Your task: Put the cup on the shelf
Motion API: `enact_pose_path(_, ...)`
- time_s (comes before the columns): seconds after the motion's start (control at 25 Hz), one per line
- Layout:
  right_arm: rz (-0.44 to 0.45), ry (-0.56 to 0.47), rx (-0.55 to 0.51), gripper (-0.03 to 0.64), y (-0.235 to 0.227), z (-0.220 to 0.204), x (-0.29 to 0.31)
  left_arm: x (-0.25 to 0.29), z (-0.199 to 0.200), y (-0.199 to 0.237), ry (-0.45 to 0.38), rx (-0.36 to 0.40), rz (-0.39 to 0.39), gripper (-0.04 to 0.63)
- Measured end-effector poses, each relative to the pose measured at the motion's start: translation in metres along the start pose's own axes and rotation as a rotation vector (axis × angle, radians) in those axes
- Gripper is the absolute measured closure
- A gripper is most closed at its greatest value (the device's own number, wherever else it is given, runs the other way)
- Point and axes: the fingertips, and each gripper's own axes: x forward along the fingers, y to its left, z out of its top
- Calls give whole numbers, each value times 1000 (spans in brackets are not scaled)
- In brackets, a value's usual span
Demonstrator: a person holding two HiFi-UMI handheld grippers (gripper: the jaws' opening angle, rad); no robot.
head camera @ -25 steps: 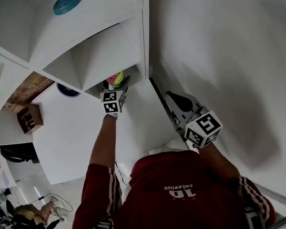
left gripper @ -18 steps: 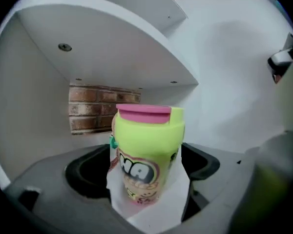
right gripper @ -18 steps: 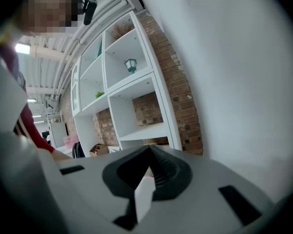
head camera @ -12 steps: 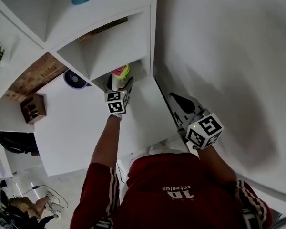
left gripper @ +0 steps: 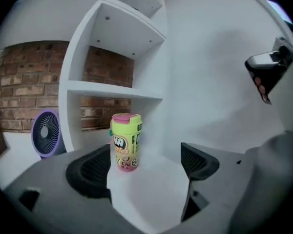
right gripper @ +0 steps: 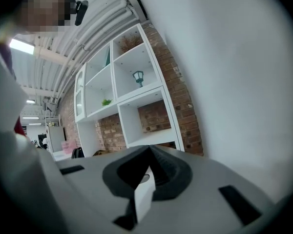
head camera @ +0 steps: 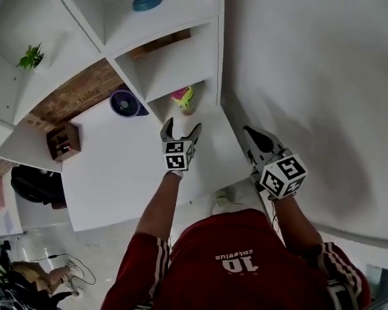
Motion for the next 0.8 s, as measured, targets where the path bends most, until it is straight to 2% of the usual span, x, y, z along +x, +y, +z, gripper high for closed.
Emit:
enact_pose_path(0.32,3,8,73,612,56,-8,-43,-103,-3,-20,-37,-14,-69,169)
enact_pose_path(0.44,11,7,66,612,83,-8,-60,-144,-7,-27,-43,-3,-69,169)
enact_pose_path(0.64,30,23,27,612,121,-11,-84,-218,-4,-31,-80,-38,-69,173)
enact_pose_path(0.8,16,8,2,612,139,-5,-103,-276,-1,-32,-108,-5,-69,175)
